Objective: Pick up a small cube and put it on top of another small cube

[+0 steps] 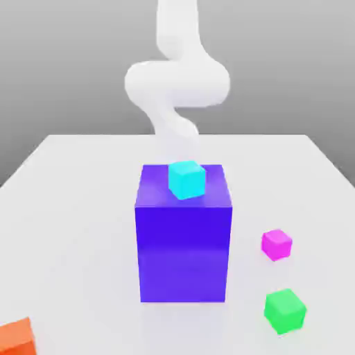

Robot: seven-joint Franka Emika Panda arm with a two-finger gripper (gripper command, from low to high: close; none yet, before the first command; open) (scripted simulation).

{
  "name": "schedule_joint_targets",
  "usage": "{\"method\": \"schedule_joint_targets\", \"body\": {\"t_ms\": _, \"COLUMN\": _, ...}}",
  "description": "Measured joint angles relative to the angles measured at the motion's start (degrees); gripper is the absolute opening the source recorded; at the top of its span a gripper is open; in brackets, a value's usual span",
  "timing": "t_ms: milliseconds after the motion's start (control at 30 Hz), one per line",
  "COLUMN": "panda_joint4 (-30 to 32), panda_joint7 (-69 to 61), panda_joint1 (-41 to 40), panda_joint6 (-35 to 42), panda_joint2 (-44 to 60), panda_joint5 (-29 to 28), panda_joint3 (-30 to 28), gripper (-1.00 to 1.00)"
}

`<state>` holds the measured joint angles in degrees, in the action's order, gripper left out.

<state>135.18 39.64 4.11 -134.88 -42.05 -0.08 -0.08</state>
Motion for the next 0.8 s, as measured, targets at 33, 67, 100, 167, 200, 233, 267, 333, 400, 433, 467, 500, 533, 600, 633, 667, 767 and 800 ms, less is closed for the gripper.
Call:
{"method": "schedule_joint_targets", "body": {"t_ms": 33, "panda_joint4": 1.5, "panda_joint7": -2.7, "panda_joint1": 1.8, "panda_joint6": -1.3, "panda_joint2": 1.7, "panda_joint5": 0.0, "panda_joint3": 0.0, "gripper": 0.00}}
{"method": "schedule_joint_targets", "body": {"t_ms": 67, "panda_joint4": 2.9, "panda_joint7": -5.3, "panda_joint1": 3.5, "panda_joint6": -2.6, "panda_joint2": 3.2, "panda_joint5": -0.1, "panda_joint3": -0.1, "gripper": 0.00}}
{"method": "schedule_joint_targets", "body": {"t_ms": 100, "panda_joint4": 4.3, "panda_joint7": -7.8, "panda_joint1": 5.2, "panda_joint6": -3.9, "panda_joint2": 4.8, "panda_joint5": -0.1, "panda_joint3": -0.1, "gripper": 0.00}}
{"method": "schedule_joint_targets", "body": {"t_ms": 167, "panda_joint4": 7.0, "panda_joint7": -12.9, "panda_joint1": 8.4, "panda_joint6": -6.4, "panda_joint2": 7.8, "panda_joint5": -0.1, "panda_joint3": -0.1, "gripper": 0.00}}
{"method": "schedule_joint_targets", "body": {"t_ms": 200, "panda_joint4": 8.4, "panda_joint7": -15.4, "panda_joint1": 10.0, "panda_joint6": -7.6, "panda_joint2": 9.4, "panda_joint5": 0.0, "panda_joint3": -0.1, "gripper": 0.00}}
{"method": "schedule_joint_targets", "body": {"t_ms": 233, "panda_joint4": 9.7, "panda_joint7": -17.9, "panda_joint1": 11.6, "panda_joint6": -8.9, "panda_joint2": 10.9, "panda_joint5": 0.0, "panda_joint3": -0.1, "gripper": 0.00}}
{"method": "schedule_joint_targets", "body": {"t_ms": 267, "panda_joint4": 11.1, "panda_joint7": -20.4, "panda_joint1": 13.1, "panda_joint6": -10.1, "panda_joint2": 12.4, "panda_joint5": 0.0, "panda_joint3": -0.1, "gripper": 0.00}}
{"method": "schedule_joint_targets", "body": {"t_ms": 333, "panda_joint4": 13.8, "panda_joint7": -25.5, "panda_joint1": 16.3, "panda_joint6": -12.6, "panda_joint2": 15.4, "panda_joint5": 0.1, "panda_joint3": 0.0, "gripper": 0.00}}
{"method": "schedule_joint_targets", "body": {"t_ms": 400, "panda_joint4": 16.5, "panda_joint7": -30.5, "panda_joint1": 19.4, "panda_joint6": -15.0, "panda_joint2": 18.4, "panda_joint5": 0.2, "panda_joint3": 0.1, "gripper": 0.00}}
{"method": "schedule_joint_targets", "body": {"t_ms": 433, "panda_joint4": 17.8, "panda_joint7": -33.1, "panda_joint1": 20.9, "panda_joint6": -16.3, "panda_joint2": 20.0, "panda_joint5": 0.2, "panda_joint3": 0.2, "gripper": 0.00}}
{"method": "schedule_joint_targets", "body": {"t_ms": 467, "panda_joint4": 19.2, "panda_joint7": -35.6, "panda_joint1": 22.5, "panda_joint6": -17.5, "panda_joint2": 21.5, "panda_joint5": 0.2, "panda_joint3": 0.2, "gripper": 0.00}}
{"method": "schedule_joint_targets", "body": {"t_ms": 500, "panda_joint4": 20.6, "panda_joint7": -38.1, "panda_joint1": 24.0, "panda_joint6": -18.8, "panda_joint2": 23.0, "panda_joint5": 0.3, "panda_joint3": 0.3, "gripper": 0.00}}
{"method": "schedule_joint_targets", "body": {"t_ms": 533, "panda_joint4": 21.9, "panda_joint7": -40.7, "panda_joint1": 25.5, "panda_joint6": -20.0, "panda_joint2": 24.5, "panda_joint5": 0.4, "panda_joint3": 0.5, "gripper": 0.00}}
{"method": "schedule_joint_targets", "body": {"t_ms": 600, "panda_joint4": 24.6, "panda_joint7": -45.8, "panda_joint1": 28.3, "panda_joint6": -22.4, "panda_joint2": 27.5, "panda_joint5": 0.6, "panda_joint3": 0.8, "gripper": 0.00}}
{"method": "schedule_joint_targets", "body": {"t_ms": 633, "panda_joint4": 26.0, "panda_joint7": -48.2, "panda_joint1": 29.9, "panda_joint6": -23.7, "panda_joint2": 29.0, "panda_joint5": 0.5, "panda_joint3": 0.8, "gripper": 0.00}}
{"method": "schedule_joint_targets", "body": {"t_ms": 667, "panda_joint4": 27.3, "panda_joint7": -50.8, "panda_joint1": 31.3, "panda_joint6": -24.9, "panda_joint2": 30.5, "panda_joint5": 0.6, "panda_joint3": 1.1, "gripper": 0.00}}
{"method": "schedule_joint_targets", "body": {"t_ms": 767, "panda_joint4": 31.4, "panda_joint7": -58.4, "panda_joint1": 34.9, "panda_joint6": -28.6, "panda_joint2": 35.1, "panda_joint5": 0.9, "panda_joint3": 2.4, "gripper": 0.00}}
{"method": "schedule_joint_targets", "body": {"t_ms": 800, "panda_joint4": 32.7, "panda_joint7": -61.0, "panda_joint1": 36.0, "panda_joint6": -29.9, "panda_joint2": 36.6, "panda_joint5": 0.9, "panda_joint3": 2.8, "gripper": 0.00}}
